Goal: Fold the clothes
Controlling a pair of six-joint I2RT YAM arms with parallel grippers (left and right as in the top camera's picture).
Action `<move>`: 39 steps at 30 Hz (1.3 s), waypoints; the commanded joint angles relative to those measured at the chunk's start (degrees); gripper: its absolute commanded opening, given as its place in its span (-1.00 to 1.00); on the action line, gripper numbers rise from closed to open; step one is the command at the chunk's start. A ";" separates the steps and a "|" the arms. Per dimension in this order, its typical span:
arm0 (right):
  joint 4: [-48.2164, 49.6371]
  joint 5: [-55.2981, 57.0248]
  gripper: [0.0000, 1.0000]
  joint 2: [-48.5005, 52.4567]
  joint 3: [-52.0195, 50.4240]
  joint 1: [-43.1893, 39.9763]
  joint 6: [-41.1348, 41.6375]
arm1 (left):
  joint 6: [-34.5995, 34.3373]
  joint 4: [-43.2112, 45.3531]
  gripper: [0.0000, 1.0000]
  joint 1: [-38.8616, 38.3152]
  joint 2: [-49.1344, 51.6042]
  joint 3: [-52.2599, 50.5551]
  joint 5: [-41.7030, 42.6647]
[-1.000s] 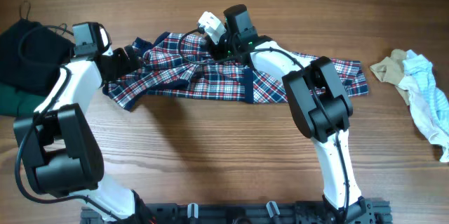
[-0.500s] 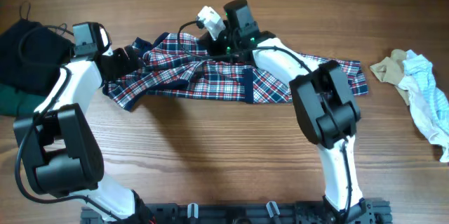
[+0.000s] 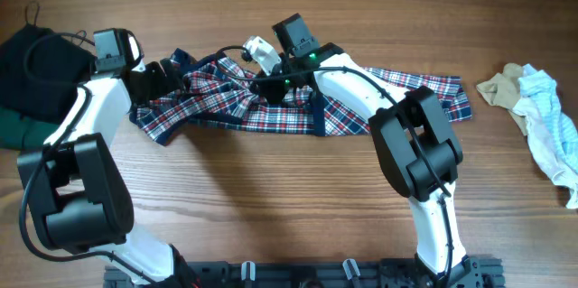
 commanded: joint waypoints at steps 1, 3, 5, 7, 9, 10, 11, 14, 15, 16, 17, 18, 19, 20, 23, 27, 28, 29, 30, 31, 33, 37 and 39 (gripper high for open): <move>-1.68 -2.21 -0.92 -1.57 0.57 0.61 0.74 | -0.55 0.00 1.00 -0.09 -0.79 0.66 0.68; -1.90 -2.21 -0.81 -1.51 0.57 0.72 0.74 | -0.55 0.00 1.00 -0.09 -0.79 0.66 0.68; -1.90 -2.23 -0.50 -1.31 0.57 0.87 0.81 | -0.52 0.00 1.00 -0.09 -0.79 0.66 0.68; -2.12 -2.23 -0.14 -1.18 0.57 1.36 2.67 | -0.55 0.20 0.99 -0.09 -0.79 0.66 0.68; -2.10 -2.23 -0.01 -1.18 0.57 1.60 4.20 | -0.55 0.39 0.99 -0.09 -0.79 0.66 0.68; -2.10 -2.25 0.08 -1.18 0.57 1.73 4.26 | -0.55 0.46 0.99 -0.09 -0.79 0.66 0.68; -1.95 -2.23 0.11 -1.18 0.57 1.84 5.75 | -0.55 0.63 0.99 -0.09 -0.79 0.66 0.68; -1.86 -2.78 0.16 -1.18 0.57 2.12 10.27 | -0.55 0.85 1.00 -0.09 -0.79 0.66 0.68; -1.86 -3.67 0.18 -1.18 0.57 2.12 11.04 | -0.55 0.87 0.99 -0.09 -0.79 0.66 0.68; -1.88 -5.09 0.19 -1.18 0.57 2.12 11.39 | -0.55 0.90 0.99 -0.09 -0.79 0.66 0.68; -1.86 -7.19 0.18 -1.18 0.55 2.40 11.52 | -0.52 1.11 1.00 -0.09 -0.79 0.66 0.68; -1.88 -7.85 0.19 -1.18 0.57 2.71 11.54 | -0.48 1.64 0.99 -0.09 -0.81 0.68 0.66; -1.90 -8.02 0.20 -1.18 0.57 3.48 11.50 | 0.20 2.84 0.99 -0.09 -0.83 0.74 0.63; -1.90 -8.00 0.20 -1.18 0.57 4.35 11.50 | 0.17 3.91 0.99 -0.09 -1.16 1.53 0.46; -1.57 -7.96 0.29 -1.09 0.55 7.19 11.43 | 0.15 3.89 0.99 -0.63 -3.52 5.62 0.70; -0.48 -1.36 0.46 -0.87 0.55 9.49 11.08 | 0.15 3.76 0.99 -3.96 -6.47 6.36 3.26; -0.15 -1.57 0.47 -0.87 0.55 9.51 11.08 | 0.13 3.76 1.00 -5.42 -6.49 6.36 5.44; 0.24 -2.14 0.52 -0.87 0.57 9.49 11.06 | 0.15 3.74 0.99 -7.06 -6.47 6.36 5.55; 1.25 -5.77 0.58 -1.33 0.57 9.29 11.04 | 0.15 3.89 1.00 -8.39 -6.47 6.36 5.55; 3.21 -12.57 0.58 -2.43 0.57 8.63 11.04 | 0.15 4.55 1.00 -9.62 -6.47 6.36 5.55; 6.16 -17.03 0.59 -5.11 0.57 7.54 11.96 | 0.13 5.70 1.00 -10.71 -6.47 6.36 5.55; 5.09 -12.41 0.64 -13.51 0.57 3.63 12.61 | 0.11 6.23 0.99 -10.99 -6.40 6.36 5.55; 3.13 -10.29 0.68 -14.84 0.57 1.79 12.61 | 0.11 5.84 1.00 -10.99 -6.25 6.36 5.55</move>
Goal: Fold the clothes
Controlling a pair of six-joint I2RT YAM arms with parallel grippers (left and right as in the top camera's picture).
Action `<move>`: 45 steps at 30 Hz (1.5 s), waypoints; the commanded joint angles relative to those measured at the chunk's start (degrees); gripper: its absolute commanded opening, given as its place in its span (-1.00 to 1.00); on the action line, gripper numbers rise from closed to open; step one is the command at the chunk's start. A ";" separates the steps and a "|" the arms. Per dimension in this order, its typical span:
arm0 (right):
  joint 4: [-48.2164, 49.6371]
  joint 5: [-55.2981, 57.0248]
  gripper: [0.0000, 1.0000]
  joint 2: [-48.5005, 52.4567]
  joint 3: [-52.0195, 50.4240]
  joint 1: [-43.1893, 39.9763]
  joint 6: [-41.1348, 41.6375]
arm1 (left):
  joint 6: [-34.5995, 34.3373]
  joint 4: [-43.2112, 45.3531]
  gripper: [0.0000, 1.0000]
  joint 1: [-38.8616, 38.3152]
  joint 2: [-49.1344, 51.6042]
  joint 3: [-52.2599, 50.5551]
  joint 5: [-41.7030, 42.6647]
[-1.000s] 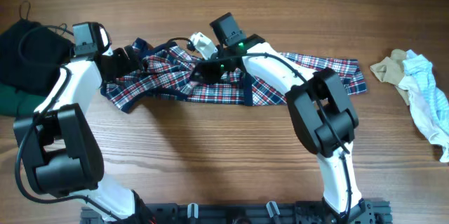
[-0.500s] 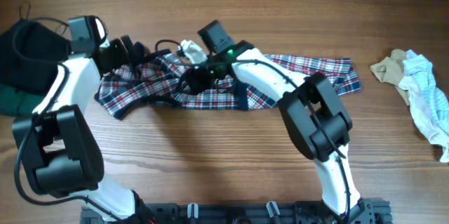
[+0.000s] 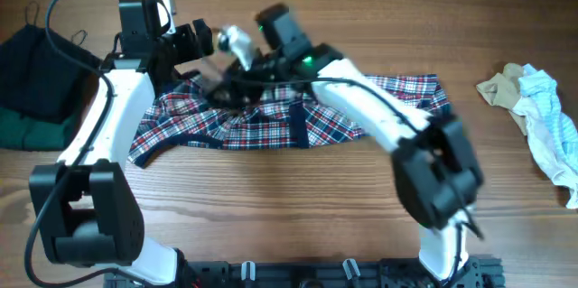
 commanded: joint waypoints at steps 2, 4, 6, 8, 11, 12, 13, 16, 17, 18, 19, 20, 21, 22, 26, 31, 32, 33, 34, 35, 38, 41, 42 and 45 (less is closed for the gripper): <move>-3.80 1.53 0.68 -2.97 0.72 -3.32 0.13 | 0.52 -0.76 1.00 -0.26 -0.52 0.35 0.66; -8.41 10.14 0.68 -2.91 0.72 -3.72 0.00 | 0.50 -0.85 0.99 -0.26 -0.52 0.35 0.68; -12.00 24.98 0.68 -2.89 0.72 -5.20 0.17 | 0.50 -0.66 0.98 -0.68 0.33 0.35 0.68; -14.88 32.46 0.68 -2.86 0.72 -7.67 0.20 | 0.55 -0.52 0.95 -2.60 3.02 0.35 0.63; -19.71 35.21 0.68 -1.92 0.68 -12.57 0.15 | 0.52 1.75 0.95 -5.49 8.22 0.35 -4.00; -22.05 35.21 0.60 -1.66 0.66 -14.16 0.15 | 0.55 2.34 0.95 -6.08 9.66 0.35 -5.66; -24.63 35.26 0.45 -1.44 0.61 -15.67 0.17 | 0.57 2.62 0.95 -6.16 10.43 0.35 -6.16; -31.74 39.67 -0.11 -1.42 -0.76 -21.09 4.70 | 2.08 3.45 0.91 -6.10 10.78 0.35 -6.23; -32.41 39.39 -0.22 -1.42 -2.29 -23.06 4.72 | 3.58 4.33 0.90 -6.10 10.95 0.35 -6.29; -32.68 38.95 -0.24 -1.42 -3.48 -24.37 4.76 | 3.61 4.90 0.89 -6.10 11.21 0.35 -6.73; -32.44 38.05 -0.24 -1.42 -5.01 -25.40 4.74 | 3.63 5.38 0.89 -6.10 11.58 0.35 -7.45; -32.20 37.44 -0.25 -1.42 -6.16 -25.99 4.70 | 3.65 5.60 0.88 -6.10 11.89 0.35 -8.39; -31.82 37.51 -0.24 -1.42 -7.85 -26.27 4.70 | 3.52 5.62 0.80 -6.10 12.31 0.35 -11.67; -31.47 37.48 -0.24 -1.42 -8.72 -26.27 4.70 | 3.30 5.09 0.76 -6.10 12.31 0.35 -13.51; -28.85 37.55 -0.23 -1.42 -13.05 -26.29 4.68 | -3.32 0.63 0.87 -6.10 12.31 0.35 -20.02; -26.05 37.55 -0.20 -1.42 -14.99 -26.29 4.57 | 0.11 -6.64 0.72 -6.10 12.28 0.35 -19.93; -25.88 37.55 -0.19 -1.42 -15.02 -26.29 4.55 | 0.11 -7.93 0.70 -6.10 12.28 0.35 -20.06; -25.73 37.53 -0.20 -1.42 -15.02 -26.29 4.55 | 0.13 -8.41 0.61 -6.10 12.28 0.35 -20.74; -25.57 37.53 -0.20 -1.42 -15.04 -26.29 4.52 | 0.13 -8.39 0.50 -6.10 12.28 0.35 -21.31; -25.57 37.53 -0.20 -1.42 -15.04 -26.29 4.55 | 0.11 -8.55 0.28 -6.10 12.17 0.35 -21.42; -25.62 37.53 -0.18 -1.42 -15.04 -26.29 4.55 | 0.13 -9.42 -0.24 -6.10 11.72 0.42 -21.44; -25.57 37.53 -0.17 -1.42 -15.04 -26.29 4.52 | 0.26 -10.51 -0.38 -6.10 10.69 0.42 -21.46; -25.57 37.53 -0.17 -1.42 -15.04 -26.29 4.52 | 0.39 -10.95 -0.49 -6.10 9.66 0.42 -21.46; -25.35 37.53 -0.18 -1.42 -15.04 -26.29 4.55 | 0.35 -12.50 -0.78 -6.10 5.81 0.46 -21.51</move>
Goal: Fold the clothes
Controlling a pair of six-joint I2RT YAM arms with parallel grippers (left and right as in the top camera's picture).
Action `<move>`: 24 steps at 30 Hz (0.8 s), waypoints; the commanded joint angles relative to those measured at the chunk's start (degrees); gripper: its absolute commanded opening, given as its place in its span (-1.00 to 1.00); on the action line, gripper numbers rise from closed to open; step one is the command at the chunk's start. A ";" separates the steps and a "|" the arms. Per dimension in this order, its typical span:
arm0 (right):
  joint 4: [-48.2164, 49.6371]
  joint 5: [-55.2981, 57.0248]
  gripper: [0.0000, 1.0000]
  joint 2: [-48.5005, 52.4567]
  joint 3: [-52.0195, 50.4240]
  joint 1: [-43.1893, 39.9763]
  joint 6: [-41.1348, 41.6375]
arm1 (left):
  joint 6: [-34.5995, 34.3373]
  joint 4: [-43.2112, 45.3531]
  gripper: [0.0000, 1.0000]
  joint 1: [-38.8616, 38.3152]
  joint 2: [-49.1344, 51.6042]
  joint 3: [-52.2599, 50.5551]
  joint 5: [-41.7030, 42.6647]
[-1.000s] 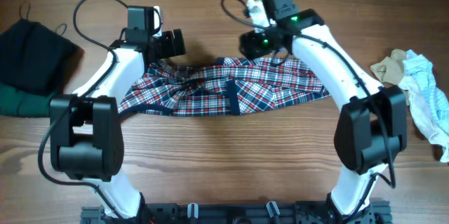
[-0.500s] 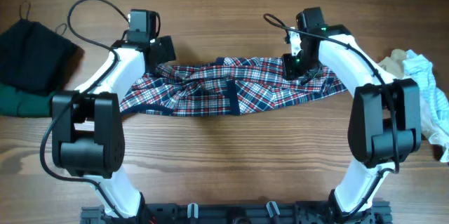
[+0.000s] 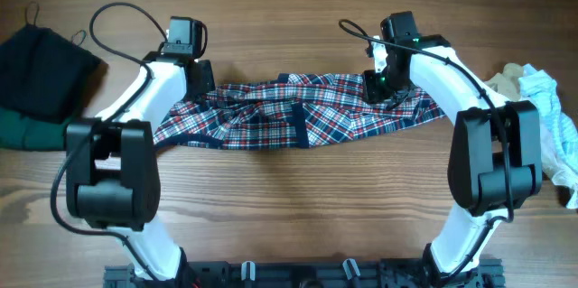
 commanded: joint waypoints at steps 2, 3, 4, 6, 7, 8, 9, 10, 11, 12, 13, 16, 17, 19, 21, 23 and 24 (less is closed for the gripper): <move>0.11 0.15 -0.28 1.11 -0.46 0.15 0.83 | 0.09 -2.23 -0.85 0.15 -6.51 0.44 -0.83; -0.09 0.15 -0.32 1.11 -0.46 0.15 0.81 | 0.09 -3.10 -0.87 0.15 -6.93 0.44 -1.05; -0.28 0.15 -0.37 1.11 -0.46 0.15 0.83 | 0.09 -5.09 -0.89 0.15 -7.45 0.44 -1.27; -0.35 0.15 -0.37 1.11 -0.46 0.15 0.83 | 0.07 -8.07 -0.92 0.15 -7.54 0.44 -1.44; -0.50 0.15 -0.38 1.11 -0.46 0.15 0.81 | 0.00 -10.60 -0.92 0.15 -7.54 0.44 -1.42; -0.48 0.17 -0.38 1.11 -0.46 0.15 0.83 | -1.64 -13.60 -0.92 0.15 -7.54 0.44 -1.64; -0.50 0.17 -0.37 1.11 -0.46 0.15 0.83 | -3.34 -15.58 -0.92 0.15 -7.54 0.44 -1.68; -0.50 0.17 -0.38 1.11 -0.46 0.15 0.85 | -4.83 -17.27 -0.92 0.15 -7.54 0.44 -1.86; -0.55 0.17 -0.38 1.11 -0.46 0.15 0.81 | -4.96 -18.36 -0.92 0.15 -7.54 0.44 -1.86; -0.74 0.17 -0.39 1.11 -0.46 0.15 0.81 | -5.27 -19.30 -0.92 0.15 -7.54 0.44 -1.86; -0.96 0.20 -0.39 1.11 -0.46 0.15 0.81 | -6.86 -19.65 -0.92 0.17 -7.54 0.42 -1.86; -1.55 1.84 -0.41 1.11 -0.72 0.15 0.85 | -10.73 -20.02 -0.92 0.15 -7.52 0.31 -1.84; -1.55 3.45 -0.43 1.11 -1.62 0.15 0.94 | -10.75 -19.98 -0.92 0.15 -7.52 -0.11 -1.81; -1.42 5.57 -0.45 1.11 -3.19 0.15 2.32 | -10.78 -19.93 -0.92 0.15 -7.52 -1.66 -1.84; 0.63 6.80 -0.47 1.11 -6.23 0.04 2.32 | -11.26 -19.19 -0.92 0.15 -7.30 -4.20 -1.84; 4.28 6.88 -0.48 1.11 -9.90 -0.48 2.27 | -12.02 -16.02 -0.92 0.15 -7.30 -7.96 -1.86; 6.03 8.81 -0.47 1.11 -11.61 -1.09 2.29 | -12.02 -13.88 -0.92 0.22 -7.26 -9.84 -1.86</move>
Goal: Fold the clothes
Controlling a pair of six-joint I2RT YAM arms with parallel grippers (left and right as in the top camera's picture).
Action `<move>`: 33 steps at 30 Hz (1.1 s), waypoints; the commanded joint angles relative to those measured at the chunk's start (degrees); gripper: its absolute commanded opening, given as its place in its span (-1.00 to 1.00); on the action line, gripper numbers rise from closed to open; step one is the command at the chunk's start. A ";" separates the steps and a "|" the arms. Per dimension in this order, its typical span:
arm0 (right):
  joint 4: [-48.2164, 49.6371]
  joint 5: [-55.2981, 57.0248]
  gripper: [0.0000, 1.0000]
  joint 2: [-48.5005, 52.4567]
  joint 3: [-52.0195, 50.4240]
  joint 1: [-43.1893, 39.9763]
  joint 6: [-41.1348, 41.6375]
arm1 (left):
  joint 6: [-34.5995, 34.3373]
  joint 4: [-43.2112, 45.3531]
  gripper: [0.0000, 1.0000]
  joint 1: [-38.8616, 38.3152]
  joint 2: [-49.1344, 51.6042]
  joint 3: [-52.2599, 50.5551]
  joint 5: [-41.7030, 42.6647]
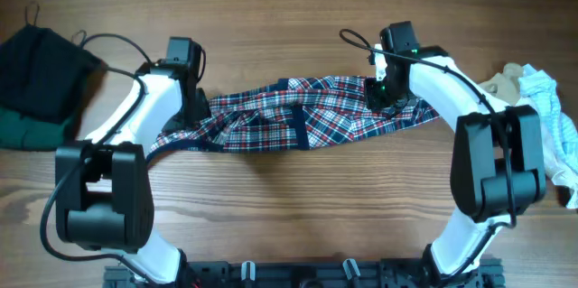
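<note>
A red, blue and white plaid garment (298, 121) lies stretched across the middle of the table, seen from overhead. My left gripper (192, 107) is down on its left end, where the cloth bunches into folds. On the upper right part, my right gripper (384, 94) is down as well. Each wrist hides its own fingertips. The cloth is drawn out between the two grippers, and both look shut on it.
A black garment (36, 67) lies over a dark green one (23, 130) at the far left edge. At the far right sits a beige piece (506, 85) beside a light blue and white one (546, 125). Bare wood (298, 207) runs along the front.
My left gripper has moved a little toward the front of the table, and the garment's left end has come with it. The right gripper has barely shifted, and the right end sits slightly further in.
Both grippers were first close together over the bunched left half of the plaid garment. Then they were raised there with cloth lifted. Later they stood far apart with the garment spread in a long band. Now its left end sits lower.
</note>
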 commanded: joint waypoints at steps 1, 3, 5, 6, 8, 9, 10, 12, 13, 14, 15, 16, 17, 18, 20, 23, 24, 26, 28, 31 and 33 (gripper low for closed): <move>1.95 8.50 -0.47 3.13 -6.01 -1.60 0.98 | -1.40 3.45 -0.92 0.39 -0.90 -4.68 -1.42; 2.58 11.47 -0.49 3.13 -6.49 -3.19 1.01 | -1.42 5.86 -0.92 1.27 -0.55 -5.84 -1.84; 3.19 11.43 -0.49 3.13 -6.49 -6.38 0.98 | -1.38 9.49 -0.92 2.89 0.83 -6.08 -1.81; 3.23 11.39 -0.49 3.13 -6.49 -7.48 1.03 | -1.36 10.91 -0.92 3.39 1.29 -6.08 -1.84; 3.17 11.08 -0.50 3.13 -6.49 -10.16 1.03 | -1.33 15.02 -0.92 4.72 2.62 -6.08 -1.79; 3.13 10.95 -0.50 3.13 -6.51 -11.06 1.05 | -0.96 16.87 -0.92 5.07 3.23 -6.08 -1.79; 2.99 10.95 -0.50 3.13 -6.51 -11.87 1.05 | 0.46 18.75 -0.92 5.11 3.74 -6.08 -1.75; 2.78 10.73 -0.50 3.13 -6.51 -12.74 2.27 | 4.26 23.45 -0.92 5.09 5.33 -6.08 -1.55; 2.51 9.86 -0.49 3.13 -6.51 -12.72 2.56 | 6.12 26.36 -0.92 5.09 6.16 -6.08 -1.09; 2.16 8.79 -0.49 3.13 -6.51 -12.72 2.56 | 6.43 27.98 -0.92 5.09 6.62 -6.08 -0.57; 1.60 8.59 -0.50 3.13 -6.51 -12.72 2.93 | 6.43 29.16 -0.92 5.09 7.04 -6.08 -0.02; 0.85 8.87 -0.49 3.13 -6.51 -12.76 4.15 | 6.43 30.36 -0.92 5.09 7.52 -6.08 1.01; -0.20 8.87 -0.49 3.13 -6.51 -12.85 4.48 | 6.43 31.50 -0.92 5.09 8.20 -6.08 2.14; -0.66 9.20 -0.49 3.13 -6.51 -13.03 4.48 | 6.43 31.78 -0.92 5.09 8.70 -6.08 2.80; -1.42 11.21 -0.49 3.13 -6.60 -13.86 5.55 | 6.40 31.50 -0.92 5.05 9.49 -6.08 3.34; -0.37 11.37 -0.49 3.13 -6.93 -16.09 5.51 | 6.43 30.42 -0.92 5.05 8.00 -5.88 2.64; 1.03 11.13 -0.49 3.13 -7.48 -16.70 5.49 | 6.40 30.03 -0.92 5.05 5.90 -5.31 2.67; 3.19 10.51 -0.50 3.13 -8.33 -17.25 5.29 | 6.36 28.37 -0.92 5.05 1.27 -3.58 2.75; 4.33 10.40 -0.50 3.13 -8.33 -17.22 5.29 | 6.12 25.29 -0.92 5.01 -3.41 -2.89 3.02; 5.20 10.05 -0.50 3.13 -8.33 -17.22 5.09 | 3.45 19.10 -0.92 5.01 -6.43 -2.89 3.45; 5.57 8.72 -0.50 3.13 -8.33 -17.22 3.80 | 1.16 13.20 -0.92 5.01 -6.45 -2.91 3.43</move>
